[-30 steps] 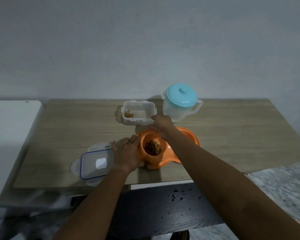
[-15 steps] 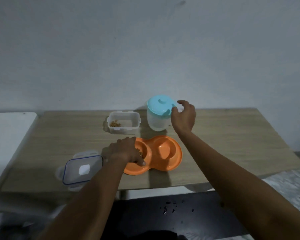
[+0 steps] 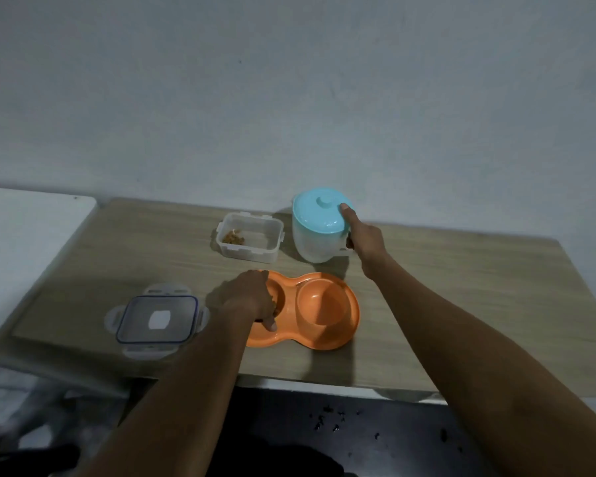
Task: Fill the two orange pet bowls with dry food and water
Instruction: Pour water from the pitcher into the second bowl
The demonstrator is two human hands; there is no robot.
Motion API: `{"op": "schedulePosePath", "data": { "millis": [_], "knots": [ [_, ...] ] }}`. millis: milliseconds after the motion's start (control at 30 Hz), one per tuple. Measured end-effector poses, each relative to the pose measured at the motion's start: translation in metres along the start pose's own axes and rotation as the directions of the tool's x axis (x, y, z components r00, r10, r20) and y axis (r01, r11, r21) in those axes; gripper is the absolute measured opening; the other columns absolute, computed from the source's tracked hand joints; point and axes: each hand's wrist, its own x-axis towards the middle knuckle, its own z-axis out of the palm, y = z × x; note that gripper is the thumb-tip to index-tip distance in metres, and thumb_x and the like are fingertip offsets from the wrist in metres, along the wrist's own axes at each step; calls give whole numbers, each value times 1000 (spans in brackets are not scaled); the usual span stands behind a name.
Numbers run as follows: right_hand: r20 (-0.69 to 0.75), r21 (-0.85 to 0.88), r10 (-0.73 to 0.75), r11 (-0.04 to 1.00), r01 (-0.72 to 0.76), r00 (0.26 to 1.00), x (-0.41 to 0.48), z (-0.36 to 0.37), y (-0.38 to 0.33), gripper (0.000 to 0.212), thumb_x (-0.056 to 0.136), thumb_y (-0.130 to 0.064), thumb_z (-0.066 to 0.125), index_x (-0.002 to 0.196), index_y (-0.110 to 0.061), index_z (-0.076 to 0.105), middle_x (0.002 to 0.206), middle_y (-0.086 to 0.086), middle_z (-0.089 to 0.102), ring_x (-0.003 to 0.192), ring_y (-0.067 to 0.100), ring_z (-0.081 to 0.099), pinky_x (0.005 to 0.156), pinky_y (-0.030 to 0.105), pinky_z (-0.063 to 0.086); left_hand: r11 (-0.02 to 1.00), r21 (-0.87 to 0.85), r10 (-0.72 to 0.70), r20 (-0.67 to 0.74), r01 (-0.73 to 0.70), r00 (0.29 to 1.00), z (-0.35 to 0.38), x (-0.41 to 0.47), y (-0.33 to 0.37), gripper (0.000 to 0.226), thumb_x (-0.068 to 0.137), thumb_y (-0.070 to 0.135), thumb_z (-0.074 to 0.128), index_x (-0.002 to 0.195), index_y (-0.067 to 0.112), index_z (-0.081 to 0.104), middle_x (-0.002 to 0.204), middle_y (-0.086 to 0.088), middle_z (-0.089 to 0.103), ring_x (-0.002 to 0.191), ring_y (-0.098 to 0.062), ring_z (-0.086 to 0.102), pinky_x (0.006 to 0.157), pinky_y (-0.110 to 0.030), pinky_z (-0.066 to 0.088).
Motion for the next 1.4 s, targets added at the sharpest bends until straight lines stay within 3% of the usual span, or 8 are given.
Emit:
{"op": "schedulePosePath", "data": {
  "millis": [200,300,500,600,700,900,1133,1400],
  "knots": [
    [-27,120,46,992,-43,999,-4,3,3,64,82,-64,71,118,-12,68,112,5,70,90,15,63,68,28,48,1000,9,-7,-12,7,1000,2,-2,2,114,54,25,94,150,22,32,147,-7,45,130,-32,49,97,-44,45],
    [-82,185,39,982,-24,996,-11,-1,1,51,84,-57,74,107,-12,67,97,0,69,82,13,60,64,27,45,1000,-3,-1,-4,1,1000,4,0,1,117,55,24,93,152,23,27,151,-8,39,134,-33,44,102,-46,44],
    [-118,237,-51,968,78,992,-27,-21,-19,51,85,-47,76,110,-3,73,74,-3,59,62,9,47,58,24,38,999,-20,29,5,-29,1000,10,5,-3,124,56,22,93,155,24,18,162,-8,13,146,-32,24,112,-47,35],
    [-92,134,-143,979,154,985,-45,-33,-35,56,82,-48,79,89,6,69,74,5,57,64,13,46,61,30,37,1000,5,29,10,-29,1000,12,8,-3,126,57,24,93,156,24,15,163,-9,7,147,-33,19,113,-50,32],
    [-54,38,-190,981,192,980,-65,-47,-46,47,83,-44,79,64,-6,58,63,-1,53,56,9,46,59,26,37,999,-2,35,-2,-35,999,15,10,-4,127,56,24,93,155,23,14,163,-8,10,147,-32,20,113,-49,33],
    [14,-301,-255,921,247,967,-83,-67,-49,64,73,-52,85,47,-14,41,47,-2,40,54,16,40,54,31,30,997,-53,55,-42,-58,998,21,12,-10,125,56,23,94,155,20,18,163,-9,10,147,-30,23,111,-47,37],
    [-1,-645,-319,725,243,948,-97,-77,-45,65,71,-61,82,49,-14,43,50,1,44,54,18,44,53,31,30,996,19,84,-26,-84,996,20,11,-11,126,61,26,92,156,22,8,163,-11,0,150,-31,10,116,-48,29],
    [22,-794,-315,571,208,949,-106,-71,-36,69,68,-68,80,49,-14,42,48,-2,42,53,15,45,51,30,32,995,35,98,-20,-97,995,21,12,-12,124,64,28,90,156,21,8,164,-10,1,150,-29,9,115,-45,28]
  ]
}}
